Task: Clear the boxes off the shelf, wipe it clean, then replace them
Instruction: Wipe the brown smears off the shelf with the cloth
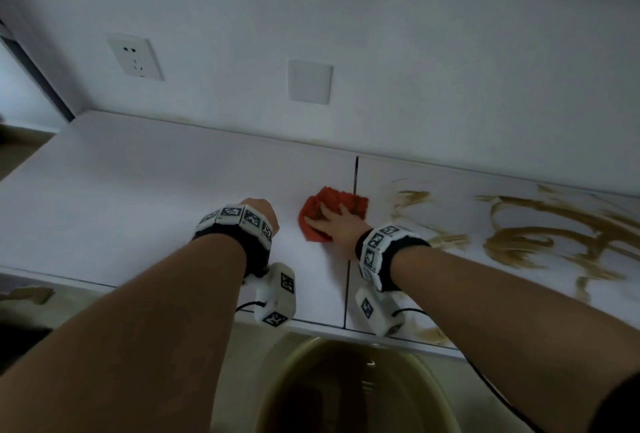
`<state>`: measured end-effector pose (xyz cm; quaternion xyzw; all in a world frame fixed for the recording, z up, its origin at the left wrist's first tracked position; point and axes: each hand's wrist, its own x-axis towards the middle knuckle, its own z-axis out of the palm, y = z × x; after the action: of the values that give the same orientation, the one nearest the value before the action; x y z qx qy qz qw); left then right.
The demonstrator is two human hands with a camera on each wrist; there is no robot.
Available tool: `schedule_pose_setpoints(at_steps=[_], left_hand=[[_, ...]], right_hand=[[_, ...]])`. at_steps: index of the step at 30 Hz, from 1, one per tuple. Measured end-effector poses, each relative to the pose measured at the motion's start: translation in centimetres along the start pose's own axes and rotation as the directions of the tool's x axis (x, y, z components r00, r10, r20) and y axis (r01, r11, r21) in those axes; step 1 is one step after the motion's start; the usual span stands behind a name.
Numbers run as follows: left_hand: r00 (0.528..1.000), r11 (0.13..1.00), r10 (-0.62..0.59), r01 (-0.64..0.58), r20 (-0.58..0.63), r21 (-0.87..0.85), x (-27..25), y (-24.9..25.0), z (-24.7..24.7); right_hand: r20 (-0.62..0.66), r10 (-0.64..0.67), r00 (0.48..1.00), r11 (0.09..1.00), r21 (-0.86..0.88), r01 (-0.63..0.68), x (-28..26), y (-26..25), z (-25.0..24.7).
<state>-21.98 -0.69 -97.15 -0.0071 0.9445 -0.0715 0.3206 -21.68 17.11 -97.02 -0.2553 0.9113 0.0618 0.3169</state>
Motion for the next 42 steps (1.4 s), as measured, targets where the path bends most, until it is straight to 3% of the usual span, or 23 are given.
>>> schedule_pose_setpoints(at_steps=[4, 8, 12, 15, 18, 20, 24, 28, 32, 34, 37, 42], left_hand=[[0.991, 0.995, -0.061, 0.052, -0.117, -0.080, -1.6, 0.3, -0.9], [0.982, 0.991, -0.065, 0.043, -0.178, -0.125, -0.9, 0.0, -0.7], [0.978, 0.993, -0.064, 0.042, -0.201, -0.109, -0.1, 0.0, -0.4], [0.978, 0.991, -0.064, 0.039, -0.201, -0.126, 0.3, -0.3, 0.0], [0.978, 0.991, -0.042, 0.015, -0.202, -0.135, 0.1, -0.2, 0.1], [0.979, 0.989, -0.033, 0.003, -0.202, -0.145, 0.0, -0.1, -0.1], [0.987, 0.991, -0.029, 0.008, -0.158, -0.136, -0.3, 0.0, -0.3], [0.990, 0.988, -0.035, 0.013, -0.139, -0.154, -0.4, 0.3, -0.6], [0.987, 0.985, -0.067, 0.042, -0.144, -0.166, -0.9, 1.1, -1.0], [0.988, 0.986, -0.070, 0.048, -0.141, -0.159, -0.9, 1.4, -1.3], [0.982, 0.982, -0.082, 0.050, -0.169, -0.184, -0.9, 1.6, -1.6], [0.967, 0.977, -0.091, 0.041, -0.237, -0.207, -1.0, 2.0, -1.6]], right_hand=[[-0.021, 0.056, 0.998, 0.998, 0.025, -0.055, 2.5, -0.1, -1.9], [-0.185, 0.113, 0.976, 0.981, 0.177, -0.080, 4.1, 1.8, -2.8], [-0.193, 0.227, 0.955, 0.955, 0.236, -0.179, 5.4, 5.0, -2.9], [-0.162, 0.414, 0.896, 0.864, 0.381, -0.330, 5.4, 7.9, -2.3], [-0.159, 0.502, 0.850, 0.826, 0.381, -0.416, 3.0, 9.0, -1.2], [-0.118, 0.483, 0.867, 0.844, 0.324, -0.426, 1.1, 8.3, -0.7], [-0.040, 0.239, 0.970, 0.955, 0.192, -0.227, -0.8, 4.8, 0.1], [-0.011, 0.176, 0.984, 0.976, 0.129, -0.173, -0.2, 4.0, -0.1], [-0.005, 0.241, 0.971, 0.949, 0.212, -0.234, 0.9, 4.8, -1.3], [-0.073, 0.253, 0.965, 0.943, 0.240, -0.229, 1.8, 5.6, -1.8], [-0.132, 0.364, 0.922, 0.867, 0.409, -0.284, 2.6, 6.8, -2.4], [-0.141, 0.463, 0.875, 0.822, 0.437, -0.364, 1.3, 10.2, -2.2]])
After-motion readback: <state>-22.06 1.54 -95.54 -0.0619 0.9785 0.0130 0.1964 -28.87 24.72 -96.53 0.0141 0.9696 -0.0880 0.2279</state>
